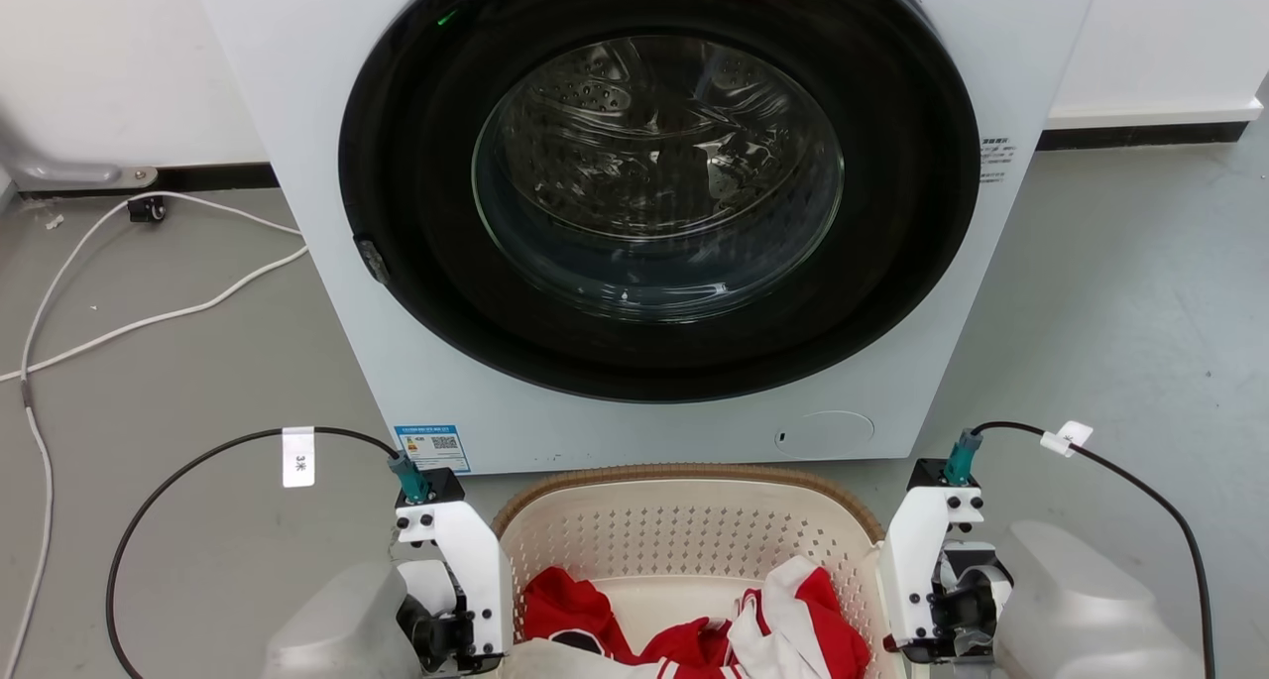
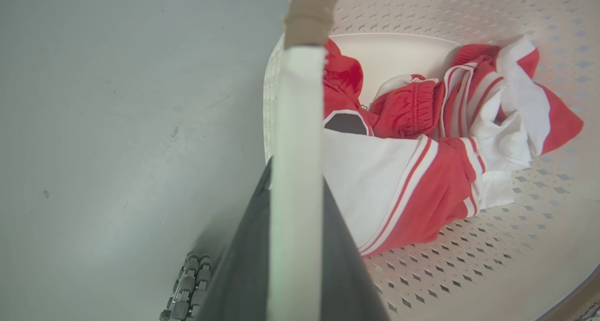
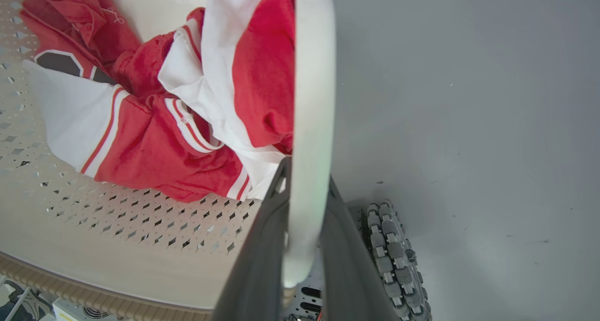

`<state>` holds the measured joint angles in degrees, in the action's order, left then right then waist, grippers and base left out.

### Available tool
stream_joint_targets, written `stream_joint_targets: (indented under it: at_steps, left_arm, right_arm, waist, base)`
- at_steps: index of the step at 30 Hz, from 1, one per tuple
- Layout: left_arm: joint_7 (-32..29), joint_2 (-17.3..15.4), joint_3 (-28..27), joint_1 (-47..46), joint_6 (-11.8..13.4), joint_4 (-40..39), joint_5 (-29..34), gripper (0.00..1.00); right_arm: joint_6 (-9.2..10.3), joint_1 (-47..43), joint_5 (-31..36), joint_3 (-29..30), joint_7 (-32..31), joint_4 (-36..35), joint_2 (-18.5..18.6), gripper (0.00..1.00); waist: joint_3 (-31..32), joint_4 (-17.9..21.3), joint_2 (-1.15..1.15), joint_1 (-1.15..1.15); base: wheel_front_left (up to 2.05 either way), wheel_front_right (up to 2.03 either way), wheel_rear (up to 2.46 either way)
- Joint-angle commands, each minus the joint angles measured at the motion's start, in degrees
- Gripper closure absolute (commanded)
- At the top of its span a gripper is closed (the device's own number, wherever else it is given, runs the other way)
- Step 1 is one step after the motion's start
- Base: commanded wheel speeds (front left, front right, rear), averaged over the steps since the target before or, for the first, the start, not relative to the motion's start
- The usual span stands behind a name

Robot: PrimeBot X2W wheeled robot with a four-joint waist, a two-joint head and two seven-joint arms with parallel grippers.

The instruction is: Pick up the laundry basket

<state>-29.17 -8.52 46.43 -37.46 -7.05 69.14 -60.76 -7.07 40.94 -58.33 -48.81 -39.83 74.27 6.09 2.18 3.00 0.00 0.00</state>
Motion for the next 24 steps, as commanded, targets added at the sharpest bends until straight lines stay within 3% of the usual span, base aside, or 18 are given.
stream_joint_targets:
  at_steps: [1, 24]
  left_arm:
    - [0.27, 1.98, 0.1, 0.53, -0.78, -1.24, -0.67, 1.0]
    - [1.49, 1.91, 2.6, -0.25, -0.79, -0.93, -2.97, 1.0]
  right_arm:
    - [-0.77, -0.66, -0.15, 0.28, 0.02, -0.75, -1.59, 1.0]
    - [-0.77, -0.23, 3.21, 4.08, -0.31, -0.74, -2.27, 1.0]
  waist:
    - [0.02, 0.0, 0.0, 0.0]
    - [-0.76, 0.27, 0.0, 0.0]
  base:
    - [0.0, 0.0, 0.0]
    - [0.0, 0.0, 0.0]
